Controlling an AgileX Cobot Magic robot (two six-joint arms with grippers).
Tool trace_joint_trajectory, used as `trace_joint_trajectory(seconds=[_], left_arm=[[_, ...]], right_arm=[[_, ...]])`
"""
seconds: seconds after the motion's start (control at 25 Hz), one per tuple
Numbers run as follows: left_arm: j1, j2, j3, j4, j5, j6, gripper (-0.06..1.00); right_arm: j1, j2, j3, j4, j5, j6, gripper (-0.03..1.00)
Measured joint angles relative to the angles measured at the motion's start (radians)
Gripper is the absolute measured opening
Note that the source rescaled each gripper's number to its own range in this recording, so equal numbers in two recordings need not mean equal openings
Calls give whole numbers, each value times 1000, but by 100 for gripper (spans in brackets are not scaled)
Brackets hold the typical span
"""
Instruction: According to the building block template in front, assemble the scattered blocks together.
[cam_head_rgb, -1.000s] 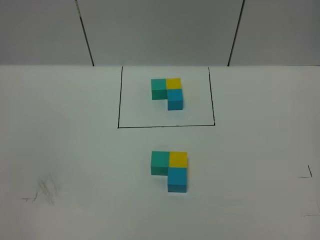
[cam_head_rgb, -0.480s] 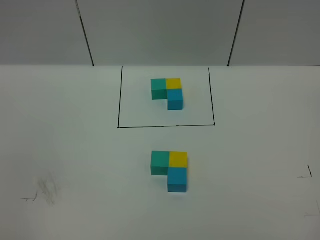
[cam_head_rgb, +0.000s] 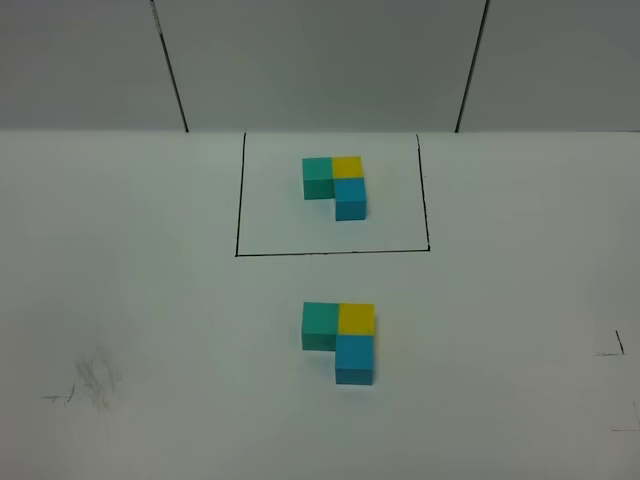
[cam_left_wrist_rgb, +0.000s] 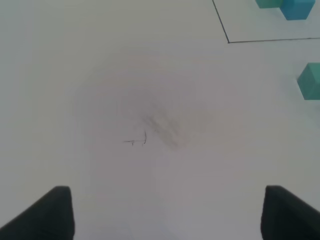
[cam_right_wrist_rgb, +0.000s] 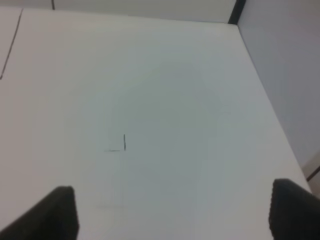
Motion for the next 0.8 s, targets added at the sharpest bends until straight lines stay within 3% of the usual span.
trace_joint_trajectory(seconds=[0.2,0.6,0.8], left_arm=[[0,0,0,0,0,0,65],[0,0,0,0,0,0,65],[0,0,0,0,0,0,65]], right_arm=[[0,-47,85,37,1,4,68],[2,-51,88,66,3,0,68],[93,-51,88,74,3,0,68]])
